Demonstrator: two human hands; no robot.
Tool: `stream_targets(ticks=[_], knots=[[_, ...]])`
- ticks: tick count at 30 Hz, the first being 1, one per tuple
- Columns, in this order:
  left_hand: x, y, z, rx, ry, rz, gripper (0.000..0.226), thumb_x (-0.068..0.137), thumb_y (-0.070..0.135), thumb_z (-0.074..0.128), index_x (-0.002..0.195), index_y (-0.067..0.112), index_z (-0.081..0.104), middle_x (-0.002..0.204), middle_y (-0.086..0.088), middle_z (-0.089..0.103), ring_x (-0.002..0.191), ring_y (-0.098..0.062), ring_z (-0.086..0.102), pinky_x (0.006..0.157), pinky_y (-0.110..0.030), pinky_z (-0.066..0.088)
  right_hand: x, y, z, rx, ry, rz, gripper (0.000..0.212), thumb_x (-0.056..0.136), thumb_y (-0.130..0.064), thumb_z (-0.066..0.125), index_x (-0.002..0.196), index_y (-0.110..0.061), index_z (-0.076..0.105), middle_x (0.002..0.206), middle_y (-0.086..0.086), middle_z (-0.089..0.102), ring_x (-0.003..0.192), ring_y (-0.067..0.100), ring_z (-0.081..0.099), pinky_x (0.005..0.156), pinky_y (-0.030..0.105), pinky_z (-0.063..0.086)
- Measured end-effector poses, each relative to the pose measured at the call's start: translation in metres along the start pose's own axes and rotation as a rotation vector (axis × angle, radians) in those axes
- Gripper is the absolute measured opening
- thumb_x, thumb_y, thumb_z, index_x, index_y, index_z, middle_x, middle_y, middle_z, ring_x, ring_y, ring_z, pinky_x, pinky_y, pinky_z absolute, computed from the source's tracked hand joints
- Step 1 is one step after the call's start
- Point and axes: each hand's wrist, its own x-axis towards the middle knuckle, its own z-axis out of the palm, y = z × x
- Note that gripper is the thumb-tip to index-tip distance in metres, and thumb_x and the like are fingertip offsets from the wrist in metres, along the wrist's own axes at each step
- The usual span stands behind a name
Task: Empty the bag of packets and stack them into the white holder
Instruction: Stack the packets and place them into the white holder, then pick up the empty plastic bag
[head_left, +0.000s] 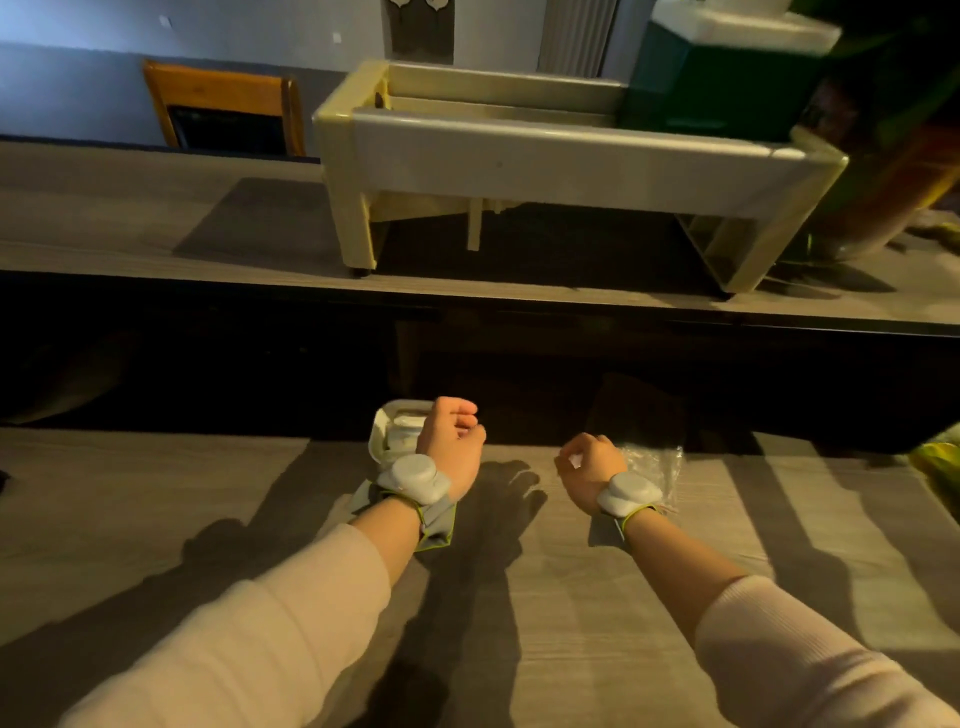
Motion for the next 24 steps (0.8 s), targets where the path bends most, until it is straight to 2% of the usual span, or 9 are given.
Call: stream_targets(ticks=[3, 7, 10, 14, 16, 19, 21, 22, 24], knots=[[-0.02, -0.005, 0.043, 0.006, -0.1, -0.072, 0.021, 0.087, 0.002, 0.054, 0.107, 0.009, 0.053, 0.095, -0.004, 0.054, 0.087, -0.021, 0.054, 0.078, -0.031, 0.045, -0.012, 0.043, -0.011, -0.129, 0.049, -0.021, 0.031, 0.09, -0.035, 0.052, 0.12, -0.028, 0.056, 0.147, 0.005, 0.035, 0.131, 0.033, 0.035, 0.105, 0.041, 0.036], [-0.036, -0.025, 0.089, 0.062, -0.142, -0.19, 0.017, 0.085, 0.004, 0.055, 0.095, 0.017, 0.051, 0.096, -0.005, 0.057, 0.093, -0.026, 0.057, 0.087, -0.039, 0.051, -0.027, 0.084, -0.019, -0.171, -0.066, 0.046, 0.033, 0.09, -0.036, 0.05, 0.122, -0.043, 0.054, 0.16, -0.004, 0.009, 0.146, 0.031, 0.009, 0.112, 0.049, 0.026], [-0.047, -0.038, 0.113, 0.055, -0.14, -0.261, 0.021, 0.086, 0.002, 0.055, 0.084, 0.021, 0.048, 0.088, -0.004, 0.054, 0.086, -0.022, 0.054, 0.08, -0.036, 0.051, -0.033, 0.112, -0.018, -0.204, -0.221, 0.017, 0.037, 0.094, -0.041, 0.044, 0.13, -0.049, 0.047, 0.159, -0.008, 0.015, 0.148, 0.03, -0.002, 0.113, 0.054, 0.019], [-0.059, -0.047, 0.14, -0.01, -0.082, -0.353, 0.032, 0.085, -0.007, 0.052, 0.075, 0.022, 0.043, 0.08, -0.003, 0.05, 0.067, -0.013, 0.046, 0.059, -0.024, 0.04, -0.041, 0.139, -0.016, -0.189, -0.203, -0.123, 0.048, 0.091, -0.037, 0.05, 0.138, -0.042, 0.04, 0.153, -0.012, 0.031, 0.148, 0.02, 0.01, 0.112, 0.05, 0.019], [-0.067, -0.049, 0.154, -0.039, -0.051, -0.391, 0.027, 0.084, -0.01, 0.052, 0.084, 0.015, 0.045, 0.09, -0.011, 0.051, 0.068, -0.013, 0.046, 0.06, -0.025, 0.039, -0.044, 0.148, -0.017, -0.101, -0.148, -0.175, 0.049, 0.084, -0.037, 0.063, 0.131, -0.032, 0.051, 0.142, -0.006, 0.048, 0.142, 0.02, 0.027, 0.11, 0.039, 0.028], [-0.078, -0.05, 0.168, -0.006, -0.076, -0.404, 0.042, 0.086, -0.011, 0.05, 0.119, 0.013, 0.037, 0.094, -0.005, 0.05, 0.078, -0.02, 0.05, 0.068, -0.028, 0.045, -0.049, 0.16, -0.021, 0.159, -0.083, -0.182, 0.047, 0.065, -0.035, 0.082, 0.1, -0.018, 0.056, 0.104, -0.001, 0.057, 0.104, 0.021, 0.052, 0.081, 0.024, 0.04], [-0.081, -0.049, 0.171, -0.045, -0.088, -0.405, 0.047, 0.094, -0.009, 0.04, 0.138, 0.002, 0.027, 0.111, -0.019, 0.052, 0.072, -0.021, 0.049, 0.06, -0.025, 0.046, -0.054, 0.165, -0.022, 0.254, -0.054, -0.174, 0.053, 0.059, -0.03, 0.086, 0.091, -0.018, 0.046, 0.092, -0.002, 0.053, 0.085, 0.019, 0.052, 0.069, 0.025, 0.039], [-0.091, -0.048, 0.175, -0.031, -0.073, -0.41, 0.046, 0.096, -0.009, 0.034, 0.14, -0.002, 0.024, 0.126, -0.029, 0.047, 0.068, -0.021, 0.048, 0.056, -0.026, 0.044, -0.061, 0.172, -0.023, 0.283, -0.047, -0.179, 0.051, 0.061, -0.026, 0.086, 0.09, -0.018, 0.044, 0.088, -0.002, 0.054, 0.08, 0.019, 0.052, 0.066, 0.026, 0.041], [-0.103, -0.048, 0.179, -0.069, -0.076, -0.476, 0.052, 0.092, -0.014, 0.038, 0.14, -0.002, 0.023, 0.14, -0.031, 0.041, 0.078, -0.026, 0.056, 0.058, -0.025, 0.042, -0.069, 0.174, -0.025, 0.338, -0.033, -0.19, 0.041, 0.071, -0.02, 0.079, 0.094, -0.021, 0.045, 0.075, -0.005, 0.056, 0.068, 0.017, 0.054, 0.059, 0.023, 0.042]])
